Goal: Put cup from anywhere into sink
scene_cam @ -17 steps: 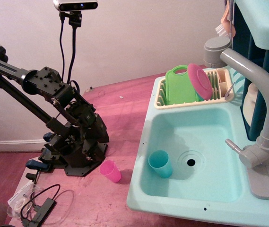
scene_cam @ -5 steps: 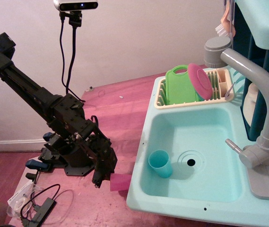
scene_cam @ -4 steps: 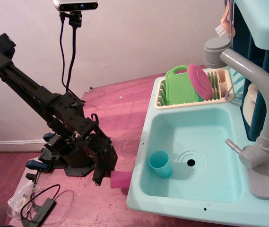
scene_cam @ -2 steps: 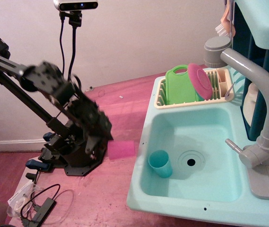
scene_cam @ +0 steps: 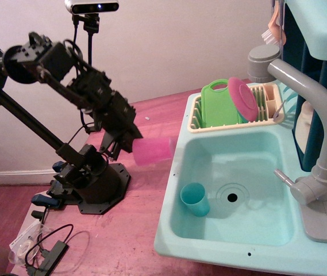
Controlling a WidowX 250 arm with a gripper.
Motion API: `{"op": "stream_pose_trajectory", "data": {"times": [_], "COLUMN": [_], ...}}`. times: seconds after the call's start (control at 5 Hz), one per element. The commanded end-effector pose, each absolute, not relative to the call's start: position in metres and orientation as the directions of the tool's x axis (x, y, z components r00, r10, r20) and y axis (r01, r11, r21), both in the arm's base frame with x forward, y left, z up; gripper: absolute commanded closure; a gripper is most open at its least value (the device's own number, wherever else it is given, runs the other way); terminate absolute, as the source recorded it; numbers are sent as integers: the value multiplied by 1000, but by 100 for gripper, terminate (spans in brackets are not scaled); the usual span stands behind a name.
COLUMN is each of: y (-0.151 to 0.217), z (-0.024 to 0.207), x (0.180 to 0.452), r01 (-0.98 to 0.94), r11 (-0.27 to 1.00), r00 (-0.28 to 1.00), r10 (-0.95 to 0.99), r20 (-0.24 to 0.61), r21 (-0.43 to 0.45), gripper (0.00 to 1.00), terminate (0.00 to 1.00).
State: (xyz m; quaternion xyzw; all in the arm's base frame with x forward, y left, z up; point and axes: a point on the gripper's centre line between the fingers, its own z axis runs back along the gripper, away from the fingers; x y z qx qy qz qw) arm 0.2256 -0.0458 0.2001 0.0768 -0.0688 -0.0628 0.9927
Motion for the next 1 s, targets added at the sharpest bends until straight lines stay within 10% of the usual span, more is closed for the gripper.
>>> {"op": "stream_pose_trajectory", "data": {"times": [0.0,0.6,0.8], "y": [-58,-75,-76], "z": [204,168,160], "x": [274,296,299], "r01": [184,177,190], "r11": [967,970,970], "r00": [974,982,981], "r10": [-203,-185,-193], "r20": [96,33,11], "r21": [177,165,153], "gripper": [100,100,100], "terminate": [0,0,100]}}
